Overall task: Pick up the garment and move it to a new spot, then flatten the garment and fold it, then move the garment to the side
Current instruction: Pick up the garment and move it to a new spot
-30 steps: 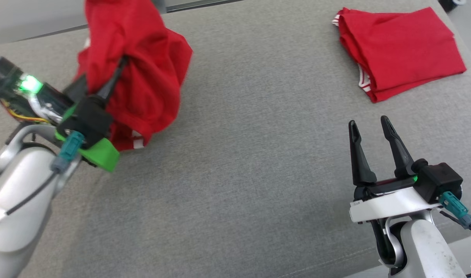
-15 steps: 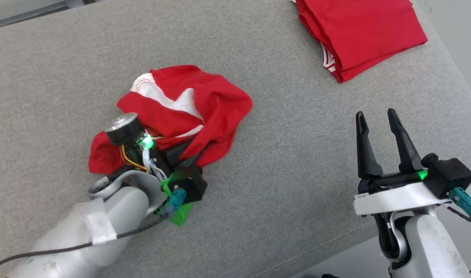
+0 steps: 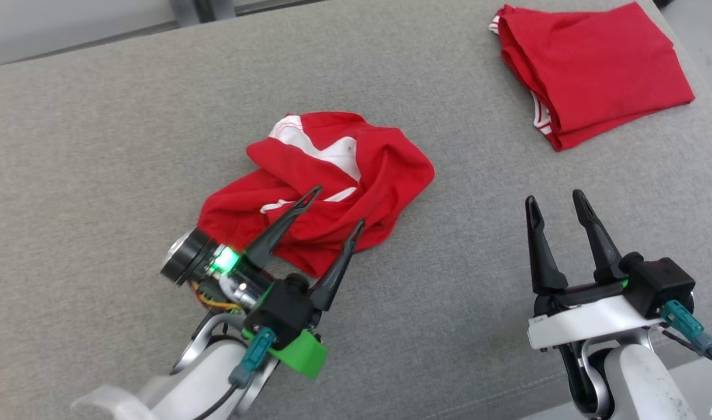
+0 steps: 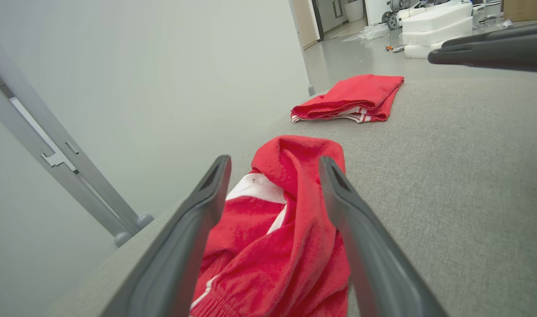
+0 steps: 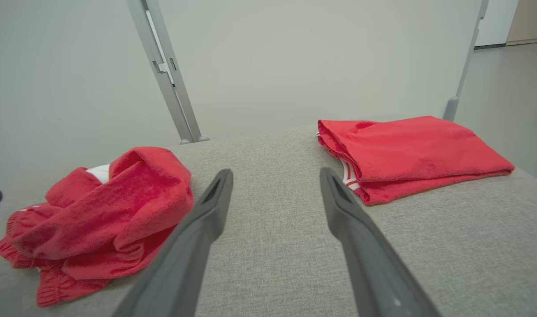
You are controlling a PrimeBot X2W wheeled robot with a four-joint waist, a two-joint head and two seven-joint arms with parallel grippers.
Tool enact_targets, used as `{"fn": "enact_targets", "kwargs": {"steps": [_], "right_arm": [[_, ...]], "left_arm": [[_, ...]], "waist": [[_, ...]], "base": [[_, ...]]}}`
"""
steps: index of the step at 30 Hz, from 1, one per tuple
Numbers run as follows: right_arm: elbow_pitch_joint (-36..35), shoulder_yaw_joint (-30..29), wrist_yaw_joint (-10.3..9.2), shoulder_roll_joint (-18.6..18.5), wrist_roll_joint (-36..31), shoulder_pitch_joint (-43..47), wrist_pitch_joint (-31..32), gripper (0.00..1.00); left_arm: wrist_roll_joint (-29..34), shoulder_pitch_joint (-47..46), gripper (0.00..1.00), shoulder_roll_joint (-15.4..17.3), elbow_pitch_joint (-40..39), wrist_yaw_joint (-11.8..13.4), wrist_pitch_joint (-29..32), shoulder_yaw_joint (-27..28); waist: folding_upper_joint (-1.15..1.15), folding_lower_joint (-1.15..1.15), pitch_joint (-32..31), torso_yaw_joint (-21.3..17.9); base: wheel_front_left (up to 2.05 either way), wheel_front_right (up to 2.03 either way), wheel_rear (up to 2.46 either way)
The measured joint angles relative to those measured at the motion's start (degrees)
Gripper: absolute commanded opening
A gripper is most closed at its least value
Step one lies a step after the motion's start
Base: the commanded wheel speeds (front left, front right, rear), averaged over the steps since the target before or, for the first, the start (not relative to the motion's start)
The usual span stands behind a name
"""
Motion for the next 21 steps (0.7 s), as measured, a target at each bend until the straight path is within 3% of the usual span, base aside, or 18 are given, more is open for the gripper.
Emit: {"fn": "enact_targets", "kwargs": {"steps": [4, 9, 15, 21], "right_arm": [[0.5, 0.9, 0.00, -0.4, 0.0, 1.6, 0.0, 1.00], [1.0, 2.2, 0.00, -0.6, 0.0, 2.8, 0.0, 1.00], [1.3, 2.7, 0.00, -0.5, 0.0, 5.0, 0.0, 1.00], [1.2, 1.9, 0.00, -0.4, 0.3, 7.8, 0.0, 1.00]], "left_arm": [[-5.0, 8.6, 1.00, 1.1, -6.9, 5.1, -0.1, 6.6], [-10.0, 19.3, 1.00, 0.7, -10.0, 7.9, -0.1, 14.6], [-10.9, 28.7, 1.00, -3.0, -11.3, 7.8, -0.1, 21.9], [-8.8, 36.0, 1.00, -9.7, -12.7, 6.6, -0.1, 28.9]], "waist": [[0.00, 0.00, -3.3, 3.0], [0.00, 0.00, -7.6, 6.3], [0.00, 0.00, -12.6, 9.4], [0.00, 0.00, -16.8, 11.5]], "base": [[0.00, 0.00, 0.00], [0.00, 0.00, 0.00], [0.00, 0.00, 0.00], [0.00, 0.00, 0.00]]}}
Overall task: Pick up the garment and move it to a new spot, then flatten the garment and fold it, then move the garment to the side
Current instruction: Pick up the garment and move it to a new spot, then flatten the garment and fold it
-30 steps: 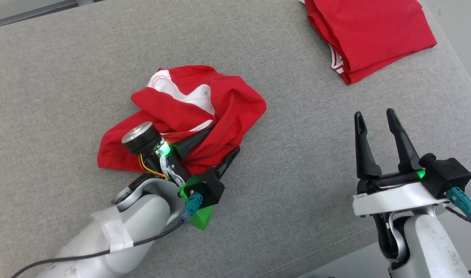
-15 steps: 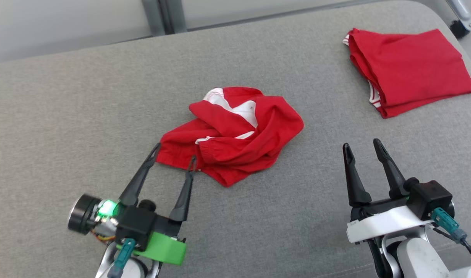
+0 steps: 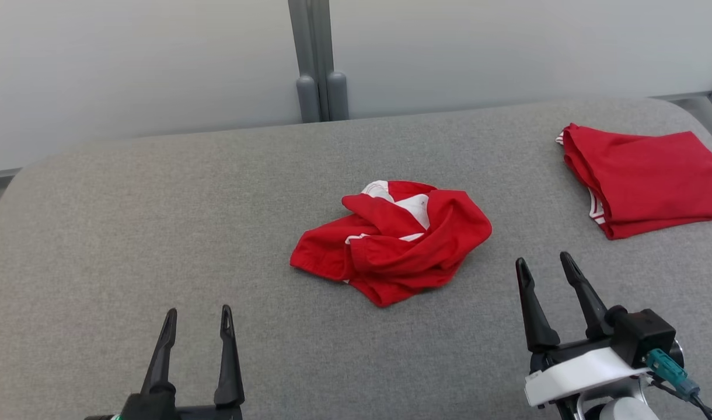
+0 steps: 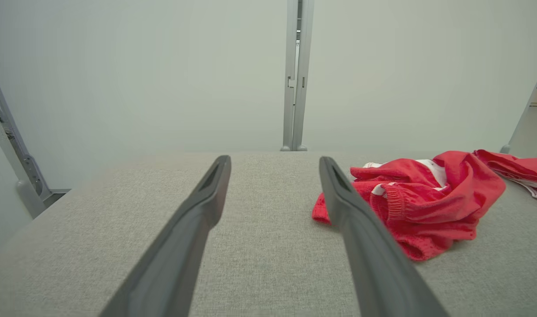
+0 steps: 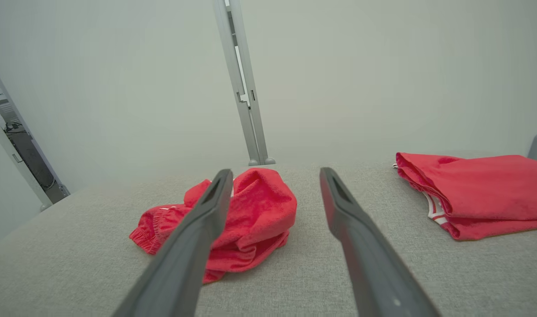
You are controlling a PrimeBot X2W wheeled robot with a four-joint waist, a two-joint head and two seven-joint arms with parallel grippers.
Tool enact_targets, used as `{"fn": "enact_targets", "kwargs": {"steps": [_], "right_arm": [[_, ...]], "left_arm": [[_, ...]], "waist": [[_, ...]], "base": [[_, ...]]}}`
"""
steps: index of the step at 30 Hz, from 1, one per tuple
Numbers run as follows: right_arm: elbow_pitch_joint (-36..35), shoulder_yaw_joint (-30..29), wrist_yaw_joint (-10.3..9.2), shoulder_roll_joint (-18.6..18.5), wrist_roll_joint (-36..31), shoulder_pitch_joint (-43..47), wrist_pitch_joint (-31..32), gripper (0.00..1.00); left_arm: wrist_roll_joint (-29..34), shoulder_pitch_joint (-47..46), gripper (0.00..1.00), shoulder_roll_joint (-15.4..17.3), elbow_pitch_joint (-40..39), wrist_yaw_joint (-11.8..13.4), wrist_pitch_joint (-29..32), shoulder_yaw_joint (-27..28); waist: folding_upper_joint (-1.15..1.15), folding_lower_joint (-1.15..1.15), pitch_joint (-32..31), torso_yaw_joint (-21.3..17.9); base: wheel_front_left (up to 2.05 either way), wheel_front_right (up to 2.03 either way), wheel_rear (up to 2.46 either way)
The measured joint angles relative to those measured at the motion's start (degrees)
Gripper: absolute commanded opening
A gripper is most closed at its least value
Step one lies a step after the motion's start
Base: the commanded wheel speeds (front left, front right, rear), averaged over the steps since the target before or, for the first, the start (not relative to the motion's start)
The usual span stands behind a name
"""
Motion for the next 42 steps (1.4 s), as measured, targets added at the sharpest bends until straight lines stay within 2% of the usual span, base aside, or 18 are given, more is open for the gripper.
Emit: {"fn": "enact_targets", "kwargs": {"steps": [3, 9, 14, 19, 42], "right_arm": [[0.0, -0.4, 0.00, 0.0, 0.0, 1.6, 0.0, 1.00], [0.1, 0.8, 0.00, -0.8, -1.3, 4.1, 0.0, 1.00], [0.2, 1.8, 0.00, -1.7, -1.3, 4.7, 0.0, 1.00], [1.3, 3.1, 0.00, -2.2, -0.5, 4.7, 0.0, 1.00], [2.1, 4.6, 0.00, -2.7, 0.4, 4.7, 0.0, 1.00]], "left_arm": [[1.4, 2.5, 1.00, -2.6, -0.3, -1.9, 0.0, 3.3], [4.0, 6.0, 1.00, -5.5, 1.1, -6.3, 0.0, 8.8], [5.0, 7.1, 1.00, -6.6, 1.0, -8.0, 0.0, 12.2], [5.0, 7.3, 1.00, -6.8, 0.4, -9.0, 0.0, 13.2], [6.2, 7.3, 1.00, -6.9, 0.7, -9.4, 0.0, 11.6]], "waist": [[0.00, 0.00, -1.5, 0.6], [0.00, 0.00, -3.4, 0.7], [0.00, 0.00, -3.7, -0.1], [0.00, 0.00, -3.8, -0.5], [0.00, 0.00, -3.3, 0.5]], "base": [[0.00, 0.00, 0.00], [0.00, 0.00, 0.00], [0.00, 0.00, 0.00], [0.00, 0.00, 0.00], [0.00, 0.00, 0.00]]}}
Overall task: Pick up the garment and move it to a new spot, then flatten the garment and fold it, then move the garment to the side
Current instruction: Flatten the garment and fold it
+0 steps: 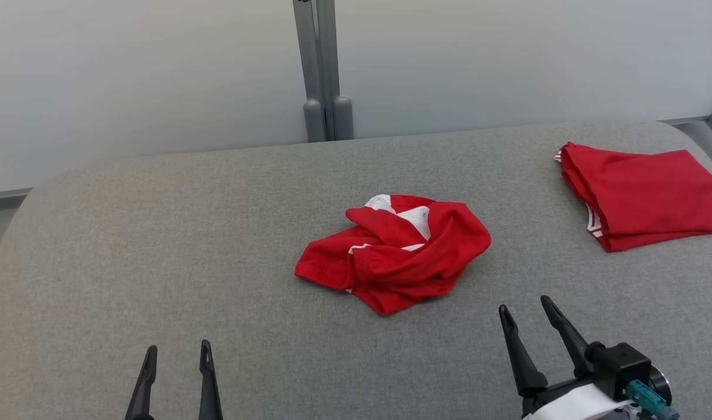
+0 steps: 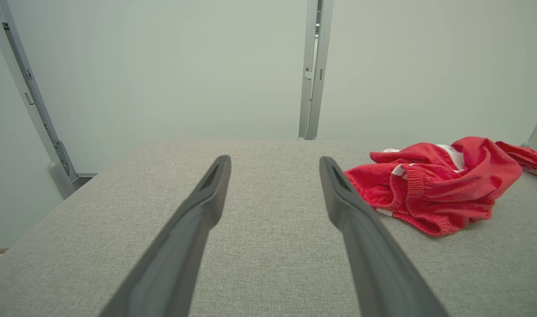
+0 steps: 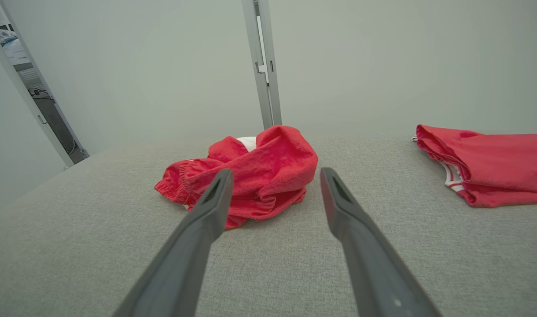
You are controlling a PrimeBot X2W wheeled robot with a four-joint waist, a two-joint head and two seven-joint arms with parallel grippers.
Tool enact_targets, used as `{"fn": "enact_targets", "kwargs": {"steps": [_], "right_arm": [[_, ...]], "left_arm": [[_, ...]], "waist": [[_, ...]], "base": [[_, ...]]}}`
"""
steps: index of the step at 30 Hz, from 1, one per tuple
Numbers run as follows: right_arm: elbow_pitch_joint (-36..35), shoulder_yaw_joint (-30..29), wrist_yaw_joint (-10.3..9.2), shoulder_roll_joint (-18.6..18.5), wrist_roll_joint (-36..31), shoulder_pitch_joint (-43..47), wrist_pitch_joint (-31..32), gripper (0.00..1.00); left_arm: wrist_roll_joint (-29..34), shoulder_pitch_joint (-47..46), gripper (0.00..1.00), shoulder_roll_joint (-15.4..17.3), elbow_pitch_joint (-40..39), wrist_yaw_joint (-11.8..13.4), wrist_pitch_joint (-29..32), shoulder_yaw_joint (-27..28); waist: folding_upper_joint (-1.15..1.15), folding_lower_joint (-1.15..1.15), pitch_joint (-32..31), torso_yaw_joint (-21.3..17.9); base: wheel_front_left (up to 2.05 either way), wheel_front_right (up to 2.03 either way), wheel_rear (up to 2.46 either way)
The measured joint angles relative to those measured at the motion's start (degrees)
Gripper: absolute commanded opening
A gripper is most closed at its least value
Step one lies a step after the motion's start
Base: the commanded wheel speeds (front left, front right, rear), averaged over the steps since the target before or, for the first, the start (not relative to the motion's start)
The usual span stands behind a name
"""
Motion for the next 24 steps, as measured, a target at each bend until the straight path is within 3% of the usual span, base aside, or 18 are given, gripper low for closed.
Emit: {"fn": "enact_targets", "kwargs": {"steps": [24], "right_arm": [[-0.5, -0.5, 0.00, 0.4, -0.1, -0.2, 0.0, 1.00]], "left_arm": [[0.8, -0.4, 1.00, 0.0, 2.5, -1.8, 0.0, -0.1]], "waist": [[0.00, 0.00, 0.7, 0.2]], "base": [[0.00, 0.00, 0.00]]}}
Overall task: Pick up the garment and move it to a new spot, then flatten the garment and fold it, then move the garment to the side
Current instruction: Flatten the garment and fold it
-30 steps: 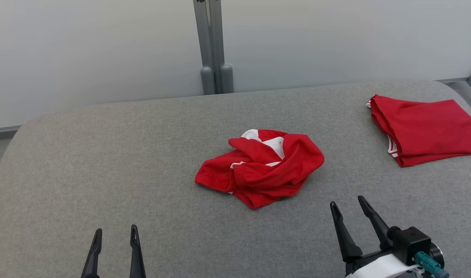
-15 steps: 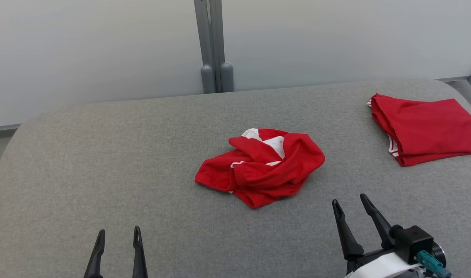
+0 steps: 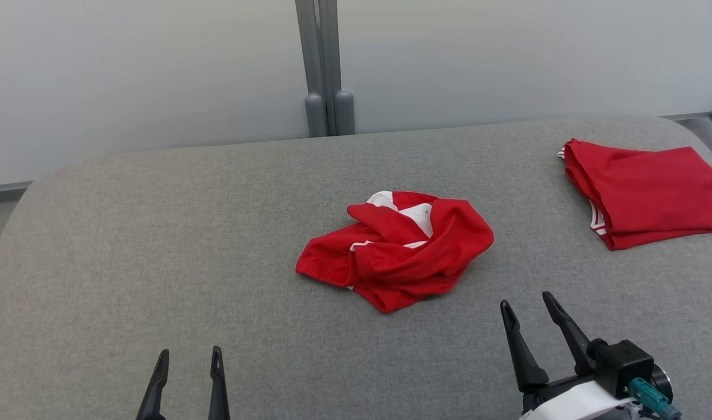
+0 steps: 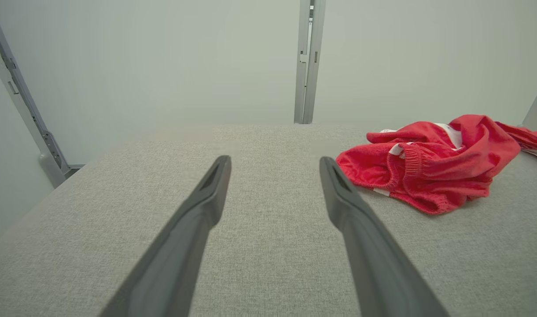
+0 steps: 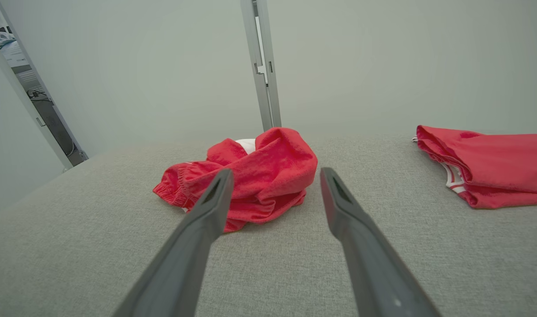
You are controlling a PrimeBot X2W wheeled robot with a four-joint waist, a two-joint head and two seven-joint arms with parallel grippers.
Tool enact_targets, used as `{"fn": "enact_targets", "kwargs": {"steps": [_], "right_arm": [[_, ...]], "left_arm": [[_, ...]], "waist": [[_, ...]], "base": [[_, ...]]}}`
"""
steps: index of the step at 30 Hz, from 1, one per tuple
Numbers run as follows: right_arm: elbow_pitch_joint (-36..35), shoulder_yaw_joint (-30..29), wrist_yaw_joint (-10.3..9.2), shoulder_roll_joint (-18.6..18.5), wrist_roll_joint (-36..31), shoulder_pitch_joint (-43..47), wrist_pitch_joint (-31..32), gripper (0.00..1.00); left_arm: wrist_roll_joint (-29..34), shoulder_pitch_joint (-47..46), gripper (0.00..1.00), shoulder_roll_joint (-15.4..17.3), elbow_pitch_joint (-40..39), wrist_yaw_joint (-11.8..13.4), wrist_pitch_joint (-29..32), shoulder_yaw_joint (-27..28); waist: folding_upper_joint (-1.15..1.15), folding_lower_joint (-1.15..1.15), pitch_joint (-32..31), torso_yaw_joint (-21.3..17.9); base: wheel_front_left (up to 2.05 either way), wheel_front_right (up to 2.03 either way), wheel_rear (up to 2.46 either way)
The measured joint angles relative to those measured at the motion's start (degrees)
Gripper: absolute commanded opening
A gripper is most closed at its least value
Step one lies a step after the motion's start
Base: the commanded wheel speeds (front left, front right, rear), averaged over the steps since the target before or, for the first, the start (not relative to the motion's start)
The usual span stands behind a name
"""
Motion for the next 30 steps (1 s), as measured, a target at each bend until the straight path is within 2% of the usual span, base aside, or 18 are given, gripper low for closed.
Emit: {"fn": "enact_targets", "kwargs": {"steps": [7, 12, 17, 22, 27, 30], "right_arm": [[-0.2, 0.5, 0.00, -0.4, -0.1, -0.6, 0.0, 1.00], [-0.7, 1.1, 0.00, -1.1, -0.2, -2.4, 0.0, 1.00], [-1.1, 1.2, 0.00, -1.9, -0.6, -4.7, 0.0, 1.00], [-1.3, 1.2, 0.00, -2.4, -0.9, -6.2, 0.0, 1.00], [-1.6, 1.2, 0.00, -2.6, -1.2, -7.6, 0.0, 1.00], [-1.7, 1.2, 0.00, -2.5, -1.5, -8.2, 0.0, 1.00]], "left_arm": [[0.3, -6.2, 1.00, 0.0, 5.4, -5.3, 0.0, -3.2], [-3.8, -14.7, 1.00, 0.0, 12.3, -8.5, 0.0, -7.7], [-10.7, -24.4, 1.00, 0.2, 20.5, -9.2, 0.8, -15.4], [-24.5, -33.6, 1.00, 1.9, 23.8, -9.3, 4.7, -24.1], [-31.7, -40.2, 1.00, 5.0, 26.8, -9.3, 7.7, -28.3], [-34.5, -42.7, 1.00, 5.5, 28.8, -9.3, 9.5, -30.0]], "waist": [[0.00, 0.00, 1.9, 0.5], [0.00, 0.00, 4.4, 0.4], [0.00, 0.00, 7.5, -0.2], [0.00, 0.00, 10.5, -1.3], [0.00, 0.00, 13.1, -2.7], [0.00, 0.01, 14.3, -3.6]], "base": [[0.00, 0.00, 0.00], [0.00, 0.00, 0.00], [0.00, 0.00, 0.00], [0.00, 0.00, 0.00], [0.00, 0.00, 0.00], [0.00, 0.00, 0.00]]}}
